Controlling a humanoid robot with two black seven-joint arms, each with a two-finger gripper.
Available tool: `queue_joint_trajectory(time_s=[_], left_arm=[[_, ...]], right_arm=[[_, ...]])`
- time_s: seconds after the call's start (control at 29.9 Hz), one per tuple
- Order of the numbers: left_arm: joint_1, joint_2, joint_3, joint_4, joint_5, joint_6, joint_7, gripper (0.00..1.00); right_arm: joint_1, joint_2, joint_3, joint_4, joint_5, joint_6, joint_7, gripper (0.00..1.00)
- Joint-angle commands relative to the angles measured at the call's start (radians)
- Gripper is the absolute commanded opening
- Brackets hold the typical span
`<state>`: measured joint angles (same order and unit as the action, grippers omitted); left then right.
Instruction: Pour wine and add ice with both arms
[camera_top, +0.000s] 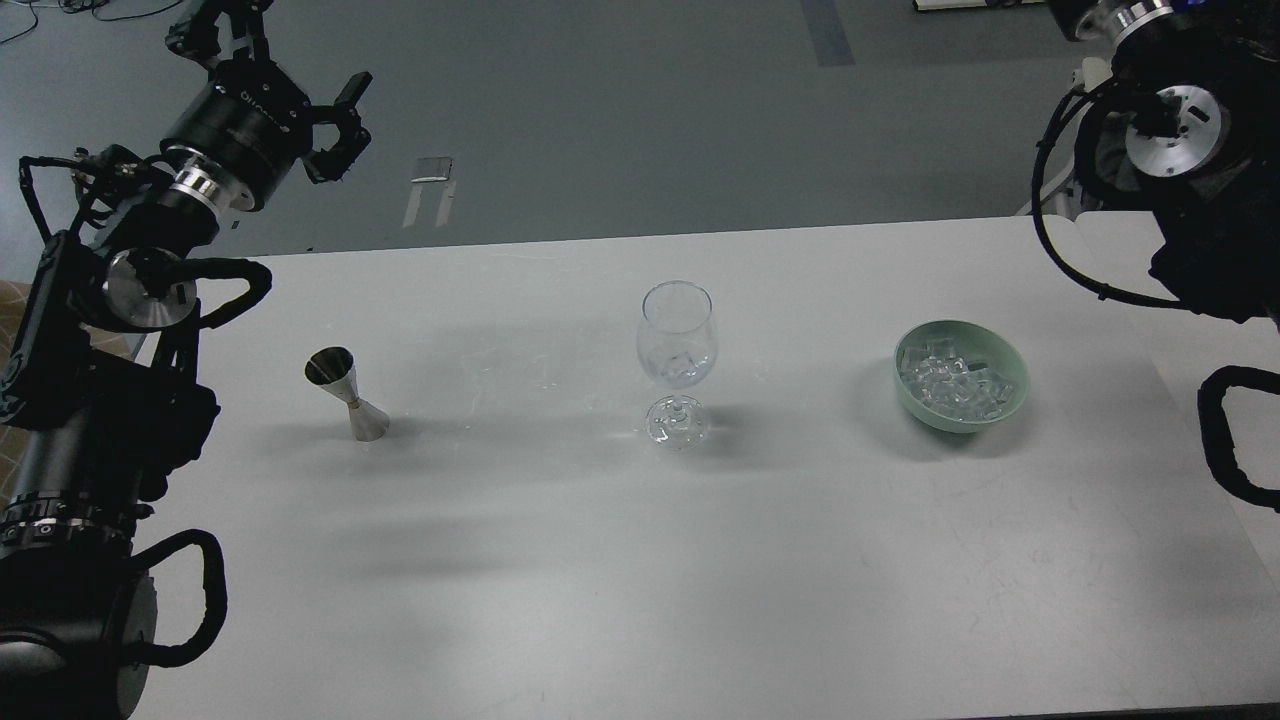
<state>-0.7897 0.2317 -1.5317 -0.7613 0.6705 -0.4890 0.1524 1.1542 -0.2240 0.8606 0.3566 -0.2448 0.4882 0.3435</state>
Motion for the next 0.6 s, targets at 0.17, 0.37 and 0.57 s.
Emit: queue_joint_trajectory(time_s=[0.17,0.37,0.57], left_arm=[[-0.063,-0.112,0.024,0.162,-0.080,0.000,0.027,0.97],[-0.046,-0.184,0.025,0.149,-0.091,0.000,0.087,0.97],[-0.042,-0.173,0.042,0.149,-0.092,0.000,0.095,0.97]], right_arm=[[-0.067,0.100,0.070,-0.051,0.012,0.000,0.003,0.99],[-0.103,0.100,0.075,-0.051,0.012,0.000,0.008,1.00],[-0.123,0.103,0.074,-0.048,0.009,0.000,0.014,1.00]])
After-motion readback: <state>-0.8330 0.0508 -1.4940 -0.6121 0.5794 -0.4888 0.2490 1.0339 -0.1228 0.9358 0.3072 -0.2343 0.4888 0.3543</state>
